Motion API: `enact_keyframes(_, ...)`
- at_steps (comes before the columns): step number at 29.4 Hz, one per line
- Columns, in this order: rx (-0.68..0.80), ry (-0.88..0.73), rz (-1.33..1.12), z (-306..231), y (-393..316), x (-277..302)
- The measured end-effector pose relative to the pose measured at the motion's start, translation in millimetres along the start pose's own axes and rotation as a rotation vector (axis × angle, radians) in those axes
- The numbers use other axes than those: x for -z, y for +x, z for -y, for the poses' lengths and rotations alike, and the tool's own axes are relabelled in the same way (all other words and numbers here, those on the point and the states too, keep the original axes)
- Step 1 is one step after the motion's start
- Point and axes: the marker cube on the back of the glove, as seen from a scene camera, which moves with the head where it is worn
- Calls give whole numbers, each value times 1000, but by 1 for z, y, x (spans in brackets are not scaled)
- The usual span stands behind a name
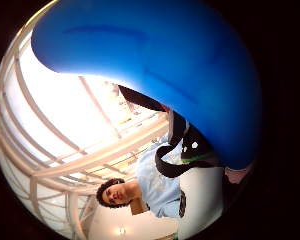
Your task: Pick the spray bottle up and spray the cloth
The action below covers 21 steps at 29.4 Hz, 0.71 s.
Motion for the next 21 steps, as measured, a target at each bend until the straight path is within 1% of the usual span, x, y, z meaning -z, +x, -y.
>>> enact_keyframes(21, -14, 0, -7, 5, 2, -5)
